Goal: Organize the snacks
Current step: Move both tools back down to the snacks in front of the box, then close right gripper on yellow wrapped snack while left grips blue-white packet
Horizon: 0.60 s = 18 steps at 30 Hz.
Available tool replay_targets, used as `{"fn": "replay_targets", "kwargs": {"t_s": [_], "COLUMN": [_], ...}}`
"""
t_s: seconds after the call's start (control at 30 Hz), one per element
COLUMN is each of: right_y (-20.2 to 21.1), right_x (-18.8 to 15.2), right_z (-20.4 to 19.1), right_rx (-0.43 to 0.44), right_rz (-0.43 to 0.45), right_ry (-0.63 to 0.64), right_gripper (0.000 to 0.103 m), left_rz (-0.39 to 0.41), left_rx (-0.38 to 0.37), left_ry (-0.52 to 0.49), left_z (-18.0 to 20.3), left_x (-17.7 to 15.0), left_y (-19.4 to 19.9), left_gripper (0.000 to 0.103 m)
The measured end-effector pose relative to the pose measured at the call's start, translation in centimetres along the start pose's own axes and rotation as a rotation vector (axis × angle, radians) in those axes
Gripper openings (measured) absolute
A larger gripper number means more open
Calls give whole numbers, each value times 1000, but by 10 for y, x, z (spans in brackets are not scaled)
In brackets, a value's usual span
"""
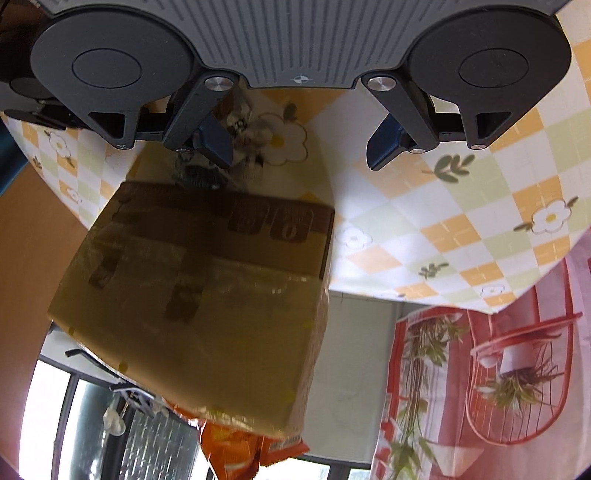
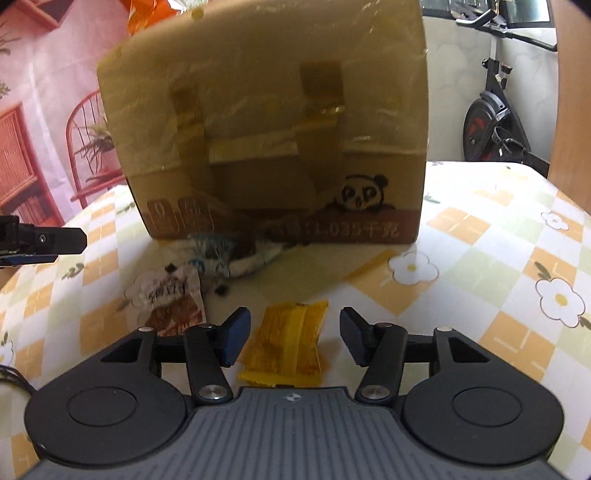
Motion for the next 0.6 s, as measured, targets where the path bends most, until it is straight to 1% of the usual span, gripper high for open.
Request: {"fn": "replay_targets", "kwargs": {"t_s": [0.07, 0.17, 0.2, 0.23, 0.27, 0.47, 0.6], "right_y": [-2, -6, -6, -6, -6, -5, -4], "right_x": [-1, -4, -4, -5, -5, -4, -4], "right_z": [0, -3, -3, -2, -3, 3, 4], "right_rx": [0, -19, -36, -55, -56, -29, -29], "right_rz": [-8, -25, -24, -27, -24, -9, -2], "right_ry": [10, 33, 36, 38, 38, 8, -5], "right_gripper": [55, 48, 40, 39, 39, 38, 36], "left_rz": [-9, -21, -23, -26, -28, -50, -64], "left_rx": [0, 3, 2, 1, 1, -20, -45], "left_ry": [0, -8, -12, -15, -18, -38, -84], "left_z": [3, 6, 7, 8, 9, 26, 48], "left_x": [-5, -11, -12, -13, -14, -17, -18], "left_y": [-1, -2, -3, -4, -4, -15, -28], "left_gripper": [81, 81, 81, 81, 81, 81, 81]}}
Point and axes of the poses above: each gripper's, at about its wrist camera, not at the fingertips, and y roughly against the way its jaws point, z to its right, x to its top, the point moved 7 cm from there along -y, roughly the way its jaws point, and after that the axes turned 14 degrees about y, right-handed, at the moved point
